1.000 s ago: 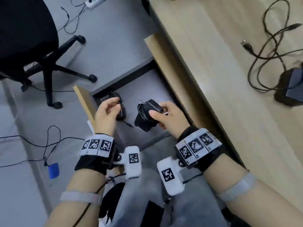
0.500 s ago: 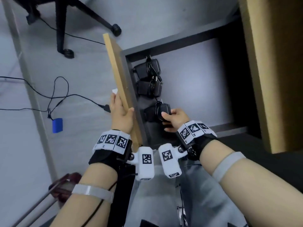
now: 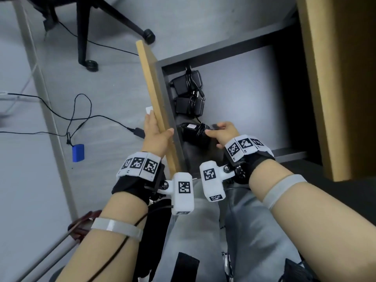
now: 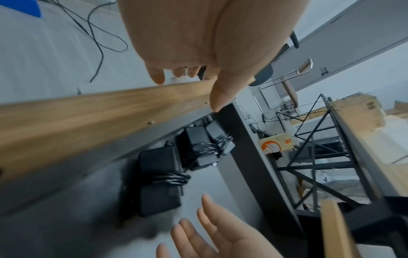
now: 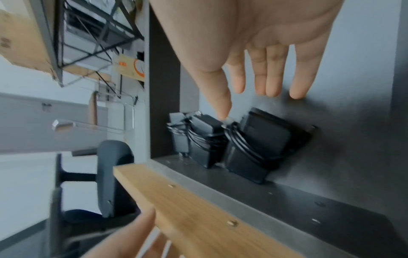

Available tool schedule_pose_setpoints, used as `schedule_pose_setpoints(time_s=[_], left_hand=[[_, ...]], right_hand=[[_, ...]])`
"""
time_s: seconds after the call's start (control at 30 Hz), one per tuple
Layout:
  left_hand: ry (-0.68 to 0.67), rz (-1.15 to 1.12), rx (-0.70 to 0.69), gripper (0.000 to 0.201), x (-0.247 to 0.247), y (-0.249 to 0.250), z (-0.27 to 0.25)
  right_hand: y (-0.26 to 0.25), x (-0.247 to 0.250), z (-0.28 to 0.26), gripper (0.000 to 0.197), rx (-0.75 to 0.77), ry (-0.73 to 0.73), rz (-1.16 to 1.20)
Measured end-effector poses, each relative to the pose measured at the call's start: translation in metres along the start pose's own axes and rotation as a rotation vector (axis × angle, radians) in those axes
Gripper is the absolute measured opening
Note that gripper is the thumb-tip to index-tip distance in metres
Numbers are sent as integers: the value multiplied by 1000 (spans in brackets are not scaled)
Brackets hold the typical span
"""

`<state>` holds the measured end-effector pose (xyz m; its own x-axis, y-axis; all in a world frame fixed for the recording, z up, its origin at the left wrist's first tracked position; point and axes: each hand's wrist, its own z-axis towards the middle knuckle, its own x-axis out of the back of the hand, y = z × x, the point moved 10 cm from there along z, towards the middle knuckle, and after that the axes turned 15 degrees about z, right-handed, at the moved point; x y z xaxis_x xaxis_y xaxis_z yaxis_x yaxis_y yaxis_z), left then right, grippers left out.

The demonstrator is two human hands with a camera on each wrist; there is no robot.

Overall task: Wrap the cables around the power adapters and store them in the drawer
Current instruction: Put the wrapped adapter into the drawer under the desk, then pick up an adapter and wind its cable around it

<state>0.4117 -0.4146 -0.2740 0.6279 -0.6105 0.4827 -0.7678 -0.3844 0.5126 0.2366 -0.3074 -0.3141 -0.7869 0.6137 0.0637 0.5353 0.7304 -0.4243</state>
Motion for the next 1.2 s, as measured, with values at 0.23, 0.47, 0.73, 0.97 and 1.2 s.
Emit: schedule_pose_setpoints(time_s=[0.23,0.47,0.73,0.97,1.2], left_hand=[[-164,-98,-178,46,-37,129,-66],[-477,-172,-485,24,-151,307,-181],[-678,99,-656,23,-312,383,-287],[-491,322,-749,46,-361,387,-292],[-568,440,-686,63,-373,382,-276]], right_hand=[[-74,60,-81,12,87,-182,309],[-142,221,-187,11,439,-153,544],[-101,427,-239,22,589,234,570],[-58,471,-218,29,537,263,545],[-70,449,-199,56,455,157,558]])
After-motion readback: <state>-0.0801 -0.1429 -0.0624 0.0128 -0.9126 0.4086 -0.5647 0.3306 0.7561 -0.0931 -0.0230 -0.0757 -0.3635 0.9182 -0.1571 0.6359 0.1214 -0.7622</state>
